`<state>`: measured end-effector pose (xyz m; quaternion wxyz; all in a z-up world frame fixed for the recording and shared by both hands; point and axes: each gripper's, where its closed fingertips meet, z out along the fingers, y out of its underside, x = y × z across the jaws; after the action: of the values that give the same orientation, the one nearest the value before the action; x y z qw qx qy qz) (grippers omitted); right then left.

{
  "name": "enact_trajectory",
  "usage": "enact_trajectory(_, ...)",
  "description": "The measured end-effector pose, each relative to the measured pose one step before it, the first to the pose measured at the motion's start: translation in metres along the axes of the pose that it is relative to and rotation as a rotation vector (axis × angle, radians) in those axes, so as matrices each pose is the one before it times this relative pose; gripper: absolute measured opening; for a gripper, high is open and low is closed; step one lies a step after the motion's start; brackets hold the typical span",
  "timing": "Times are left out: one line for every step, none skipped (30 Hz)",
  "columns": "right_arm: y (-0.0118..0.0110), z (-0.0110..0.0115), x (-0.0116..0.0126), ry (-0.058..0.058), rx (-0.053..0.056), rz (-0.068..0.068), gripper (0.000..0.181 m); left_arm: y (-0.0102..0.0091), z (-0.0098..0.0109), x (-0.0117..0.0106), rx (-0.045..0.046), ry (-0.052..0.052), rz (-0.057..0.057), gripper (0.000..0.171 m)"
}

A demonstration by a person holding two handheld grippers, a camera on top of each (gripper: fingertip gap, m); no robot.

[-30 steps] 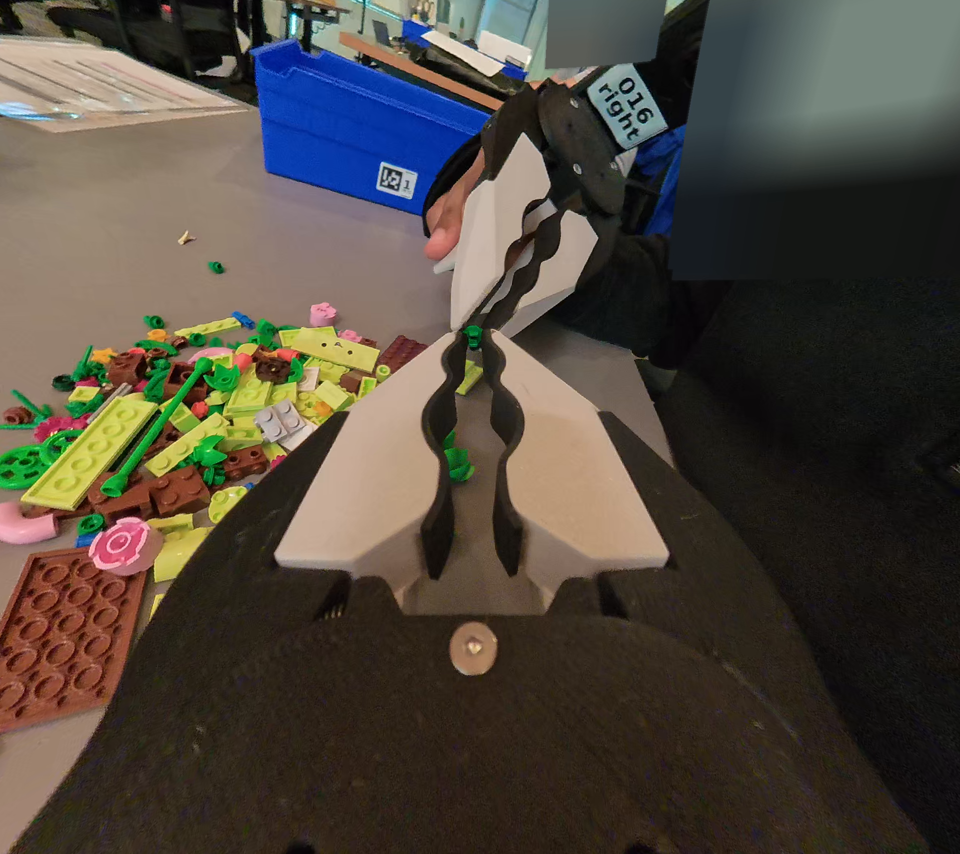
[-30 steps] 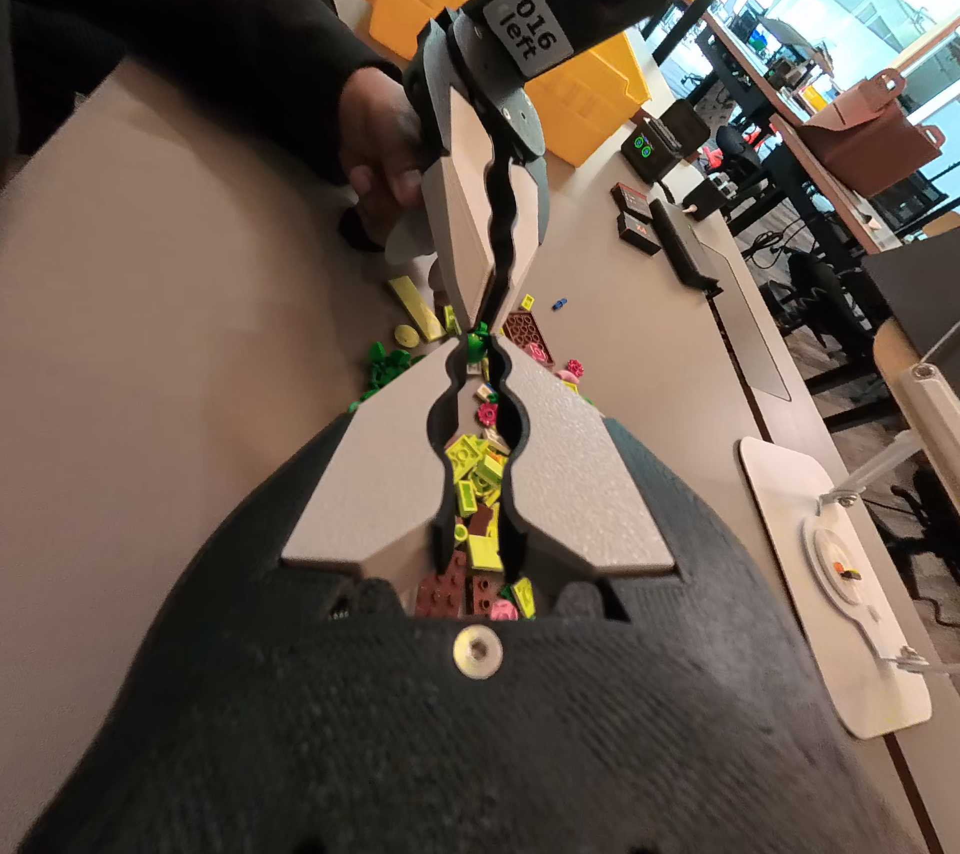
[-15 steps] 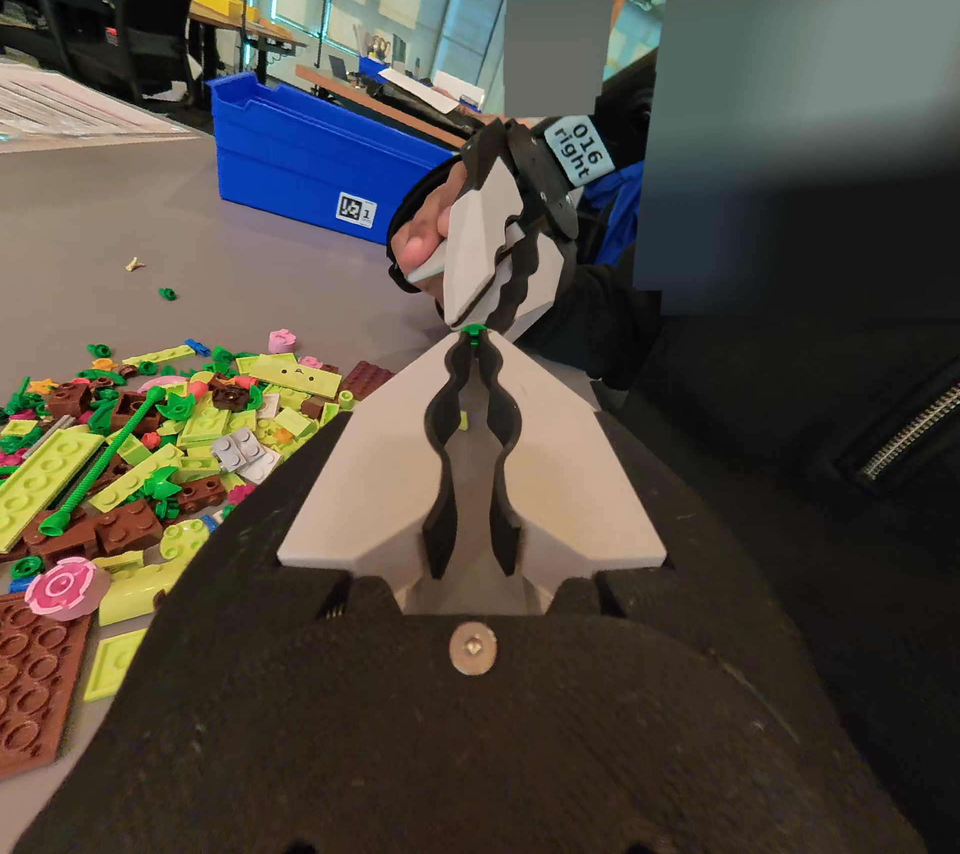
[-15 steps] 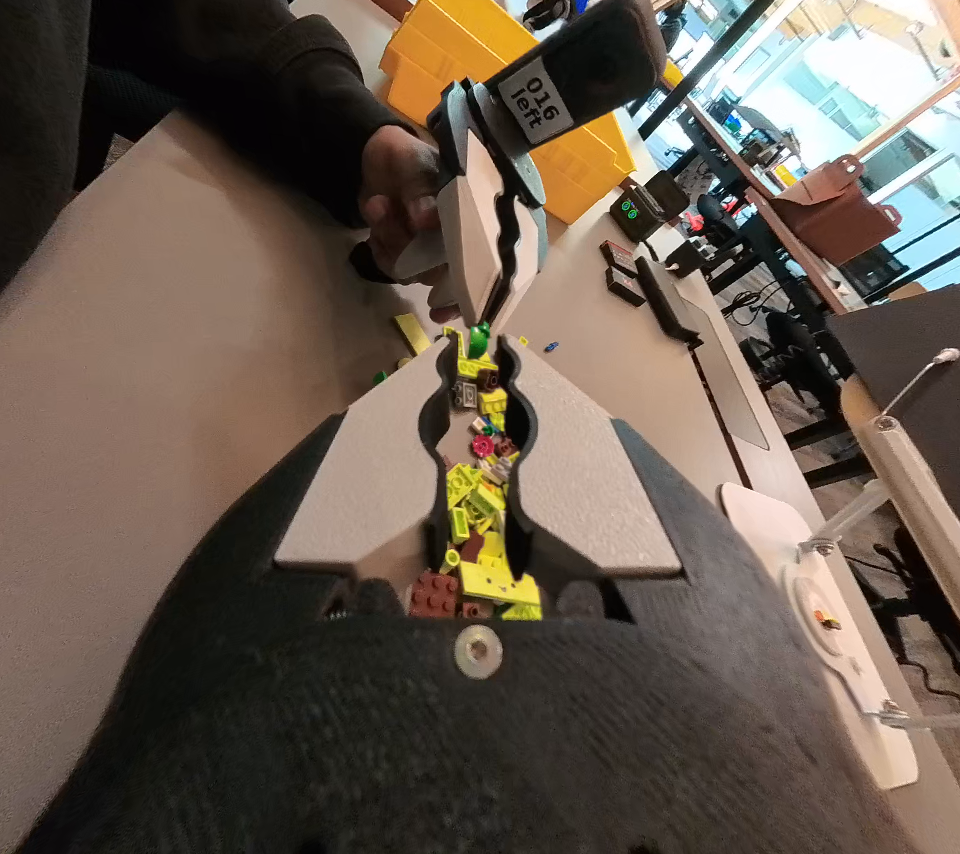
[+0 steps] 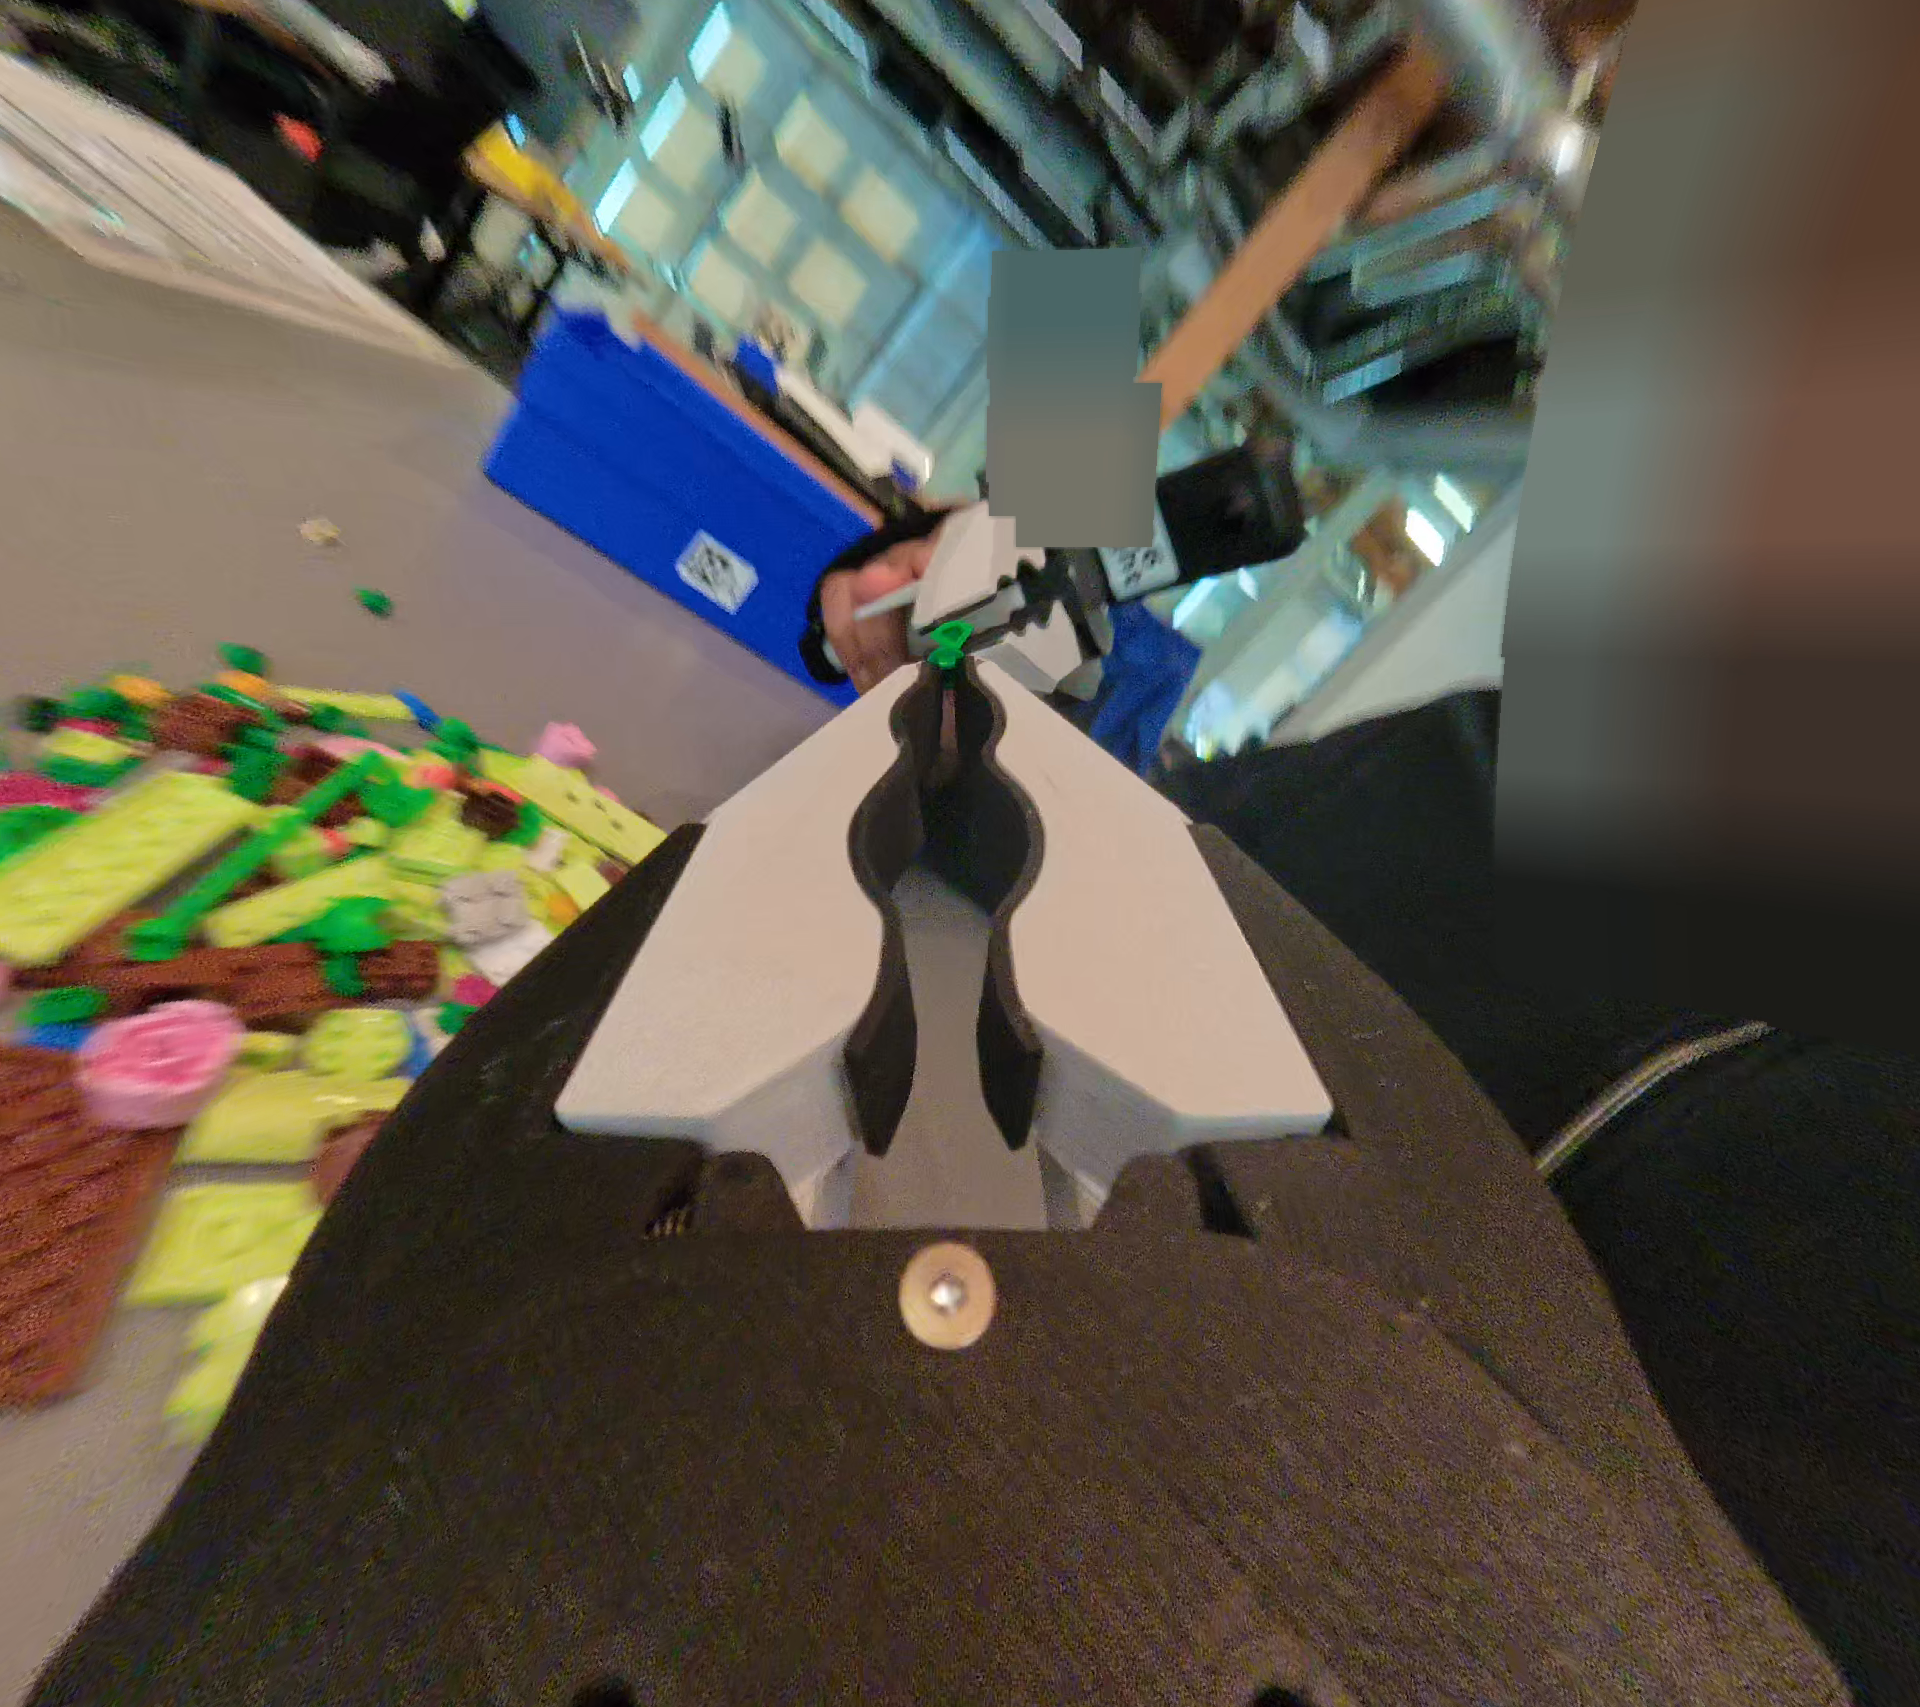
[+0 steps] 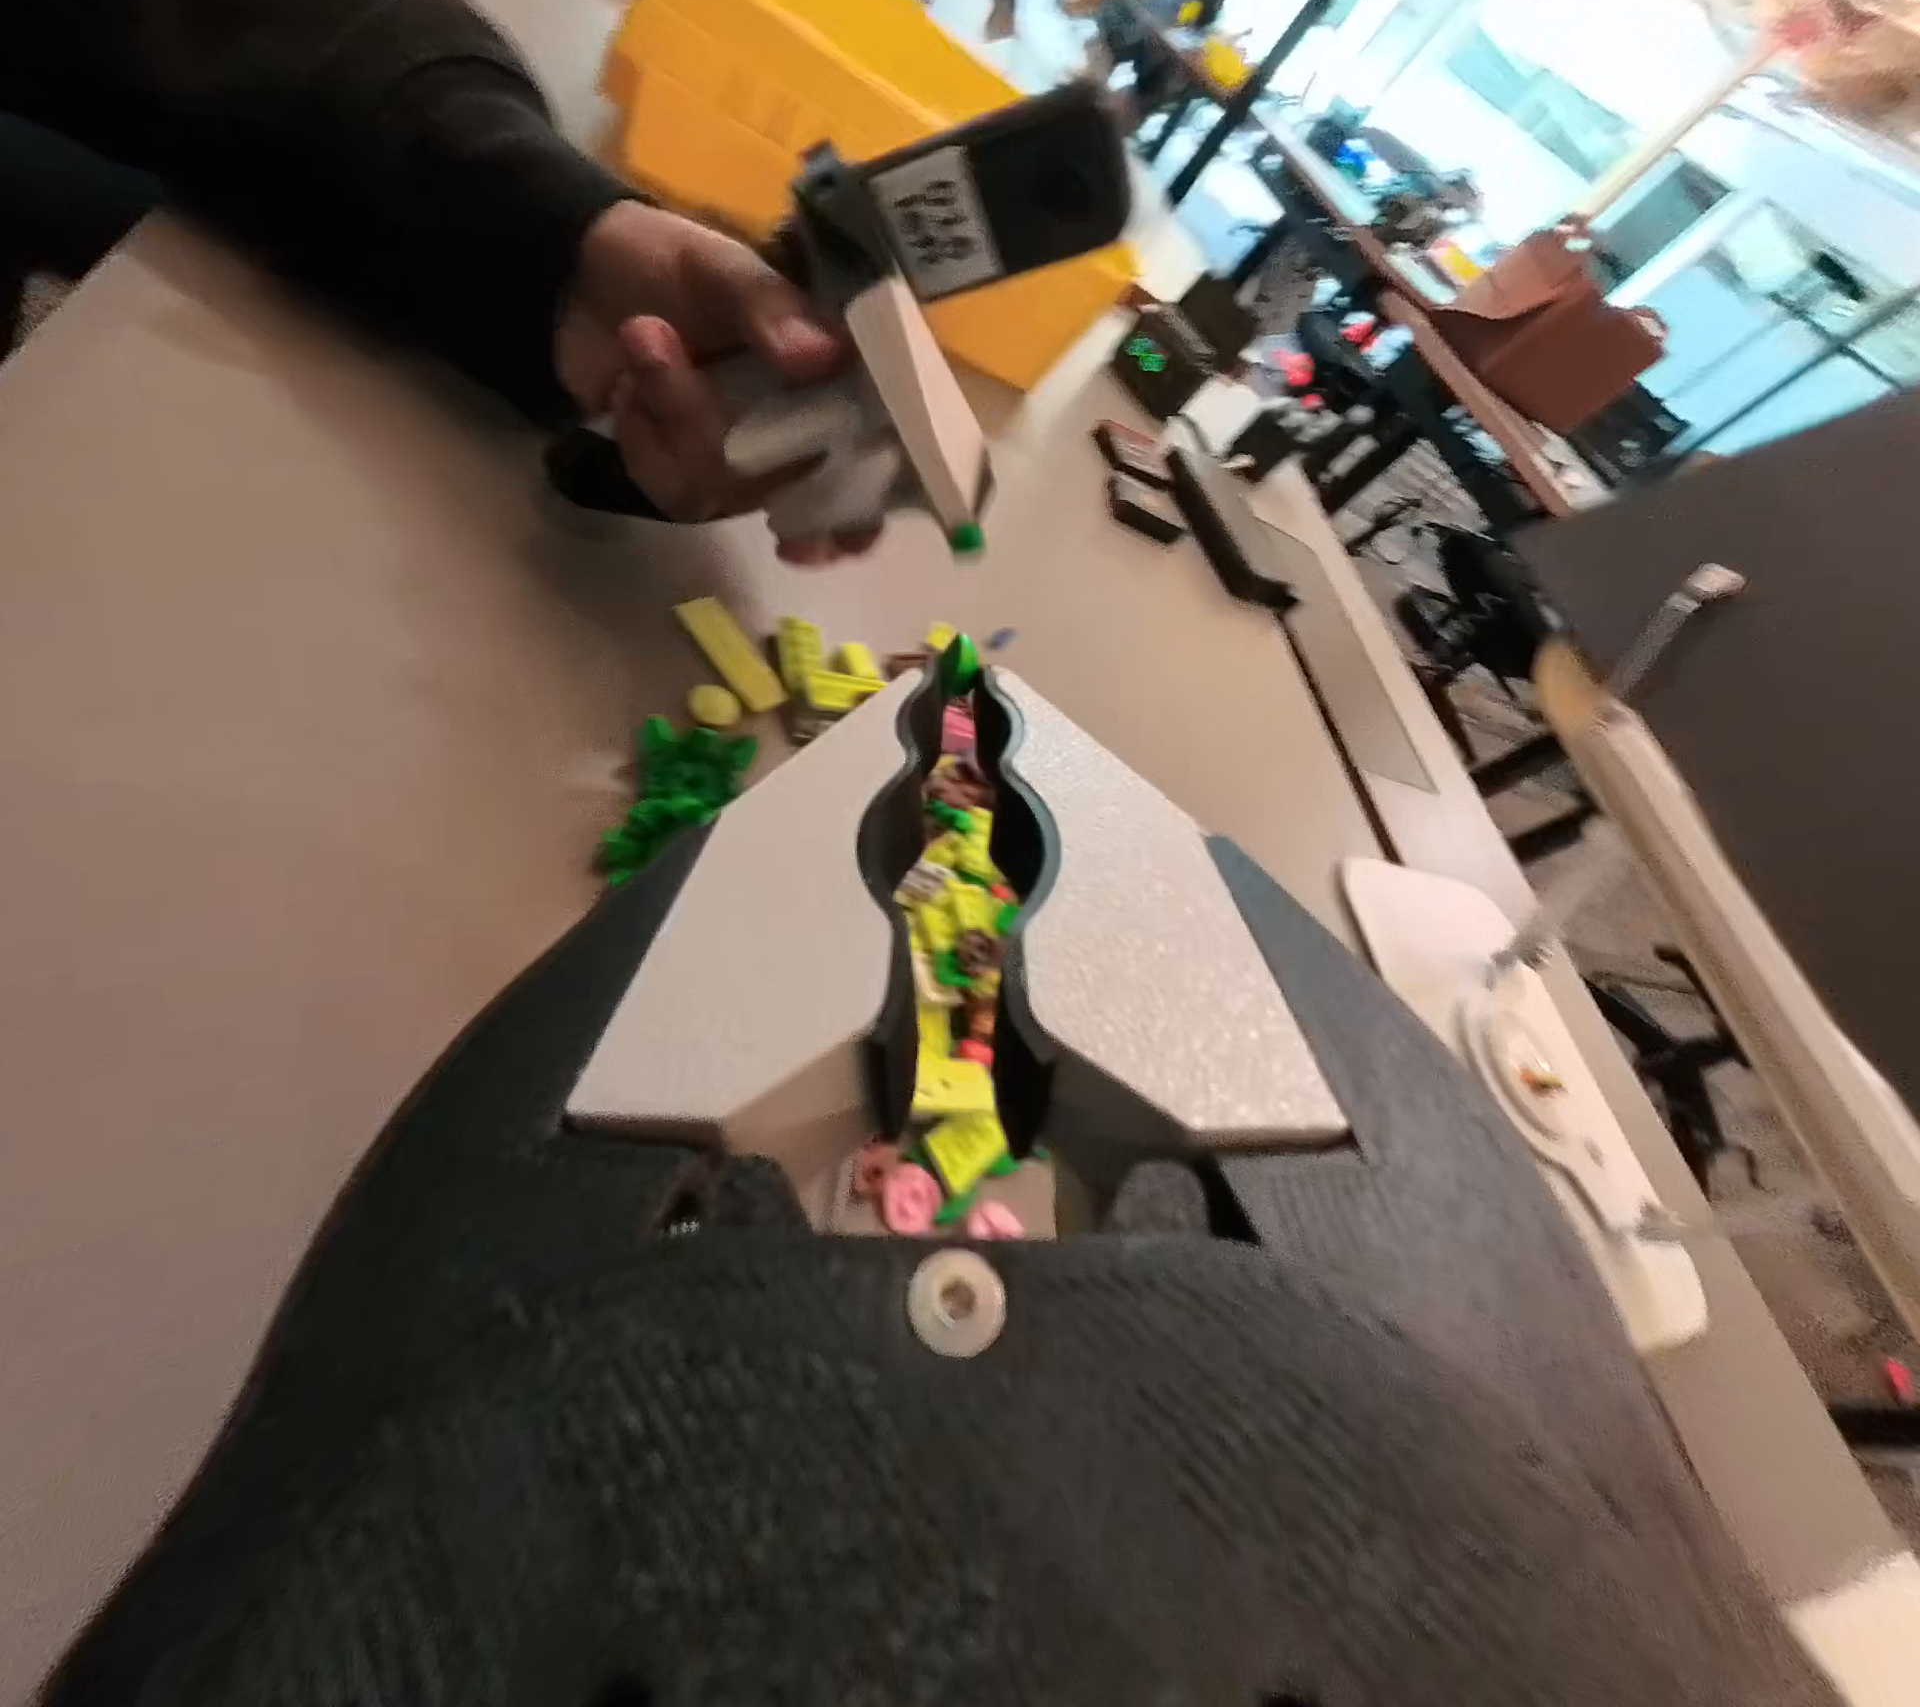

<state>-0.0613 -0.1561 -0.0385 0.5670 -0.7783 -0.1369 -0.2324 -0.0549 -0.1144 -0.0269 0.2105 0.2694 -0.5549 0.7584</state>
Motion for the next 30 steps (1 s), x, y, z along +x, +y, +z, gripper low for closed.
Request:
enact_trajectory(-0.00006, -0.01031, 0.01432, 0.0265, 0.0334, 0.0542, 0.003, -0.01365, -0.01183, -0.00469, 0.04115, -0.0219, 0.0118, 0.000)
enact_trajectory(-0.00102, -0.00859, 0.01248, 0.0110, 0.0383, 0.0711, 0.003, -0.00756, -0.00681, -0.00601, 0.00463, -0.0475, 0.0522, 0.000)
enact_trajectory(-0.00005, -0.00589, 0.00980, 0.0085, 0.0317, 0.0624, 0.003, -0.00011, -0.00208, -0.00459, -0.02910, -0.0487, 0.0696, 0.000)
enact_trajectory(0.00211, -0.00258, 0.00586, 0.0011, 0.0191, 0.0432, 0.003, 0.00581, 0.00114, -0.00329, -0.05256, -0.0466, 0.0711, 0.000)
enact_trajectory(0.00539, 0.00045, 0.00236, -0.0075, -0.0048, 0.0296, 0.003, 0.00799, 0.00295, -0.00333, -0.05737, -0.0535, 0.0695, 0.000)
enact_trajectory(0.00678, 0.00220, 0.00082, -0.0033, -0.0210, 0.0124, 0.003, 0.00733, 0.00377, 0.00111, -0.04788, -0.0270, 0.0591, 0.000)
enact_trajectory(0.00399, 0.00261, -0.00198, -0.0051, -0.0090, -0.0182, 0.003, 0.00466, 0.00378, 0.00247, -0.03004, -0.0161, 0.0399, 0.000)
enact_trajectory(0.00130, 0.00235, -0.00321, -0.0003, 0.0014, -0.0402, 0.003, 0.00307, 0.00308, 0.00233, -0.01810, -0.0106, 0.0265, 0.000)
enact_trajectory(0.00033, 0.00206, -0.00298, 0.0063, -0.0003, -0.0477, 0.003, 0.00348, 0.00235, 0.00109, -0.02198, -0.0092, 0.0208, 0.000)
enact_trajectory(-0.00042, 0.00172, -0.00353, -0.0005, -0.0022, -0.0446, 0.003, 0.00377, 0.00147, -0.00146, -0.02366, -0.0182, 0.0253, 0.000)
enact_trajectory(-0.00184, 0.00139, -0.00341, -0.0037, 0.0001, -0.0264, 0.004, 0.00195, 0.00072, -0.00129, -0.00985, -0.0127, 0.0199, 0.000)
enact_trajectory(-0.00362, 0.00079, -0.00312, -0.0061, 0.0096, -0.0157, 0.004, 0.00054, 0.00033, 0.00015, 0.00030, 0.0011, 0.0052, 0.000)
enact_trajectory(-0.00399, 0.00044, -0.00207, -0.0039, 0.0136, -0.0126, 0.004, -0.00026, 0.00032, 0.00132, 0.00653, 0.0125, -0.0041, 0.000)
enact_trajectory(-0.00245, 0.00034, -0.00126, -0.0003, 0.0065, -0.0120, 0.004, -0.00071, 0.00026, 0.00119, 0.00950, 0.0115, -0.0071, 0.000)
enact_trajectory(-0.00069, 0.00011, -0.00054, 0.0021, -0.0010, -0.0119, 0.004, -0.00124, 0.00019, 0.00225, 0.01455, 0.0160, -0.0017, 0.000)
enact_trajectory(0.00007, 0.00025, -0.00031, 0.0023, -0.0015, -0.0106, 0.004, -0.00155, -0.00002, 0.00278, 0.01569, 0.0184, -0.0018, 0.000)
enact_trajectory(0.00105, 0.00059, -0.00014, 0.0016, -0.0039, -0.0047, 0.003, -0.00028, 0.00045, 0.00137, 0.00474, 0.0098, -0.0059, 0.000)
enact_trajectory(0.00275, 0.00119, 0.00019, 0.0011, -0.0107, 0.0035, 0.004, 0.00093, 0.00055, 0.00091, -0.00424, 0.0067, -0.0005, 0.000)
enact_trajectory(0.00509, 0.00180, 0.00081, 0.0021, -0.0219, 0.0107, 0.004, 0.00124, 0.00064, 0.00000, -0.00584, -0.0012, 0.0066, 0.000)
enact_trajectory(0.00767, 0.00249, 0.00114, 0.0009, -0.0344, 0.0174, 0.003, 0.00170, 0.00064, -0.00133, -0.00860, -0.0115, 0.0101, 0.000)
enact_trajectory(0.00986, 0.00311, 0.00155, 0.0016, -0.0458, 0.0250, 0.003, 0.00258, 0.00082, -0.00148, -0.01515, -0.0128, 0.0128, 0.000)
enact_trajectory(0.01064, 0.00314, 0.00284, 0.0100, -0.0516, 0.0328, 0.003, 0.00342, 0.00096, -0.00187, -0.02094, -0.0157, 0.0156, 0.000)
enact_trajectory(0.00954, 0.00263, 0.00398, 0.0151, -0.0460, 0.0376, 0.004, 0.00377, 0.00126, -0.00206, -0.02341, -0.0198, 0.0203, 0.000)
enact_trajectory(0.00844, 0.00199, 0.00573, 0.0212, -0.0384, 0.0393, 0.003, 0.00487, 0.00160, -0.00269, -0.03099, -0.0262, 0.0261, 0.000)
enact_trajectory(0.00854, 0.00145, 0.00772, 0.0285, -0.0386, 0.0429, 0.004, 0.00742, 0.00215, -0.00451, -0.04725, -0.0414, 0.0341, 0.000)
enact_trajectory(0.00921, 0.00126, 0.00708, 0.0187, -0.0409, 0.0458, 0.003, 0.00904, 0.00279, -0.00460, -0.05773, -0.0445, 0.0453, 0.000)
enact_trajectory(0.00958, 0.00152, 0.00610, 0.0095, -0.0412, 0.0465, 0.004, 0.00793, 0.00304, -0.00260, -0.05279, -0.0371, 0.0485, 0.000)
enact_trajectory(0.01008, 0.00205, 0.00547, 0.0063, -0.0422, 0.0441, 0.004, 0.00511, 0.00261, -0.00020, -0.03995, -0.0242, 0.0423, 0.000)
enact_trajectory(0.01003, 0.00276, 0.00339, -0.0043, -0.0423, 0.0359, 0.004, 0.00297, 0.00202, 0.00046, -0.02401, -0.0206, 0.0360, 0.001)
enact_trajectory(0.00915, 0.00352, 0.00081, -0.0157, -0.0395, 0.0257, 0.004, 0.00208, 0.00173, 0.00067, -0.01759, -0.0159, 0.0256, 0.001)
